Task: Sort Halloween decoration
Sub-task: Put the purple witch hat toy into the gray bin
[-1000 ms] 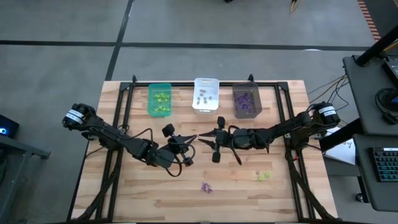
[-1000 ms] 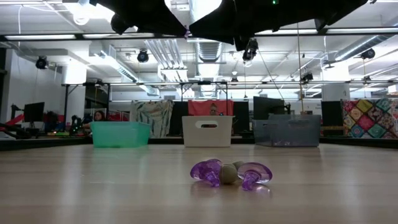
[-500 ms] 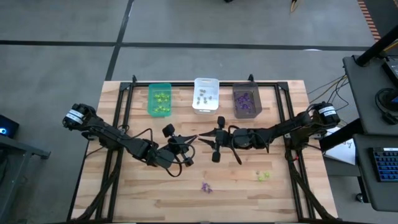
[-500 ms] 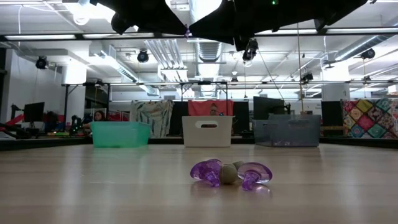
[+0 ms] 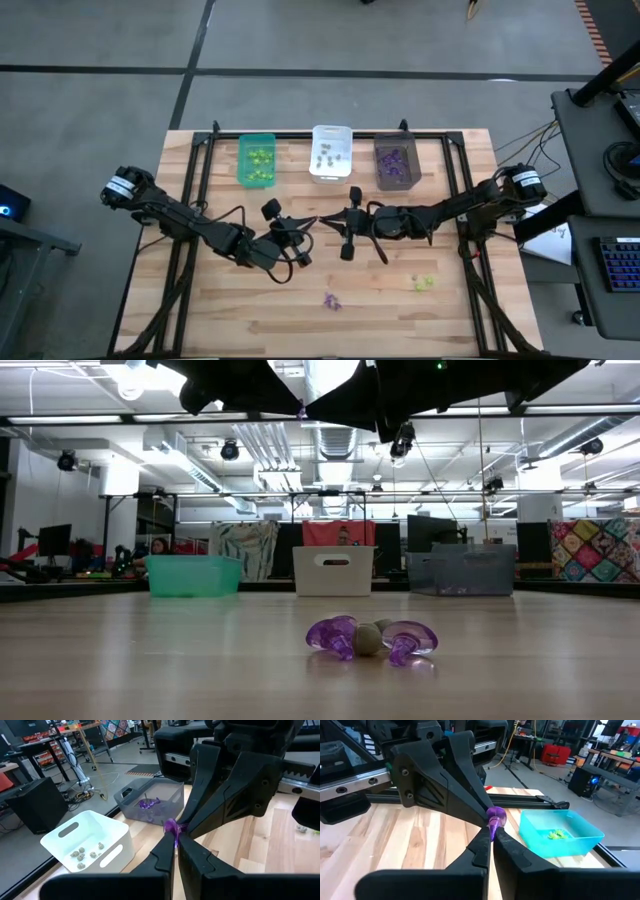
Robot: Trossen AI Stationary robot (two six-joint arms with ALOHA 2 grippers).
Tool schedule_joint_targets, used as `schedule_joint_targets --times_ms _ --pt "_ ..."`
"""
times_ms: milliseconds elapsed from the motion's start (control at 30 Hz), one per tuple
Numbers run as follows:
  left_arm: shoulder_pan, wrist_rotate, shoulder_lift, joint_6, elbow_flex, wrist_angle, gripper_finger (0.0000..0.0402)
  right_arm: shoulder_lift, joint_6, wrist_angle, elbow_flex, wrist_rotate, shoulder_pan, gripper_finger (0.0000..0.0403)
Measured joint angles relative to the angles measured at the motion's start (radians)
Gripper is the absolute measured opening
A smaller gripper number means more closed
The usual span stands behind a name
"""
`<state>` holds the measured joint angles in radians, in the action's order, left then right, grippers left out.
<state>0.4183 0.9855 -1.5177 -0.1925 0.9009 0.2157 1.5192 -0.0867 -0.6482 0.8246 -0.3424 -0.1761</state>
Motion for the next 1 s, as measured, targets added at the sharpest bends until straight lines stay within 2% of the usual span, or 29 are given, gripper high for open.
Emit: schedule_joint_targets --times_ms 167,333,433,533,667,733,867,1000 --pt "0.0 -0.003 0.0 0.0 0.0 0.006 0.0025 -0.001 0.008 0.009 0.0 0.001 0.0 0.0009" --pt "0.0 -0.008 0.0 0.001 0.0 0.002 0.0081 -0.024 0.008 0.035 0.0 0.0 0.001 0.0009" --pt "0.002 -0.008 0.0 0.039 0.0 -0.008 0.0112 -0.059 0.043 0.14 0.011 0.001 0.016 0.0009" --pt "0.004 -0.008 0.0 0.053 0.0 -0.032 0.0137 -0.108 0.118 0.375 0.063 -0.047 0.057 0.0009" --pt "0.004 -0.008 0.0 0.05 0.0 -0.035 0.0159 -0.151 0.254 0.893 0.202 -0.203 0.151 0.0009" --pt "0.004 -0.008 0.0 0.044 0.0 -0.035 0.0164 -0.151 0.336 1.169 0.283 -0.237 0.227 0.0009" --pt "0.003 -0.008 0.0 0.036 0.0 -0.032 0.0166 -0.126 0.506 1.55 0.404 -0.208 0.417 0.0009" --pt "0.003 -0.008 0.0 0.034 0.0 -0.032 0.0166 -0.102 0.531 1.64 0.423 -0.038 0.624 0.0009"
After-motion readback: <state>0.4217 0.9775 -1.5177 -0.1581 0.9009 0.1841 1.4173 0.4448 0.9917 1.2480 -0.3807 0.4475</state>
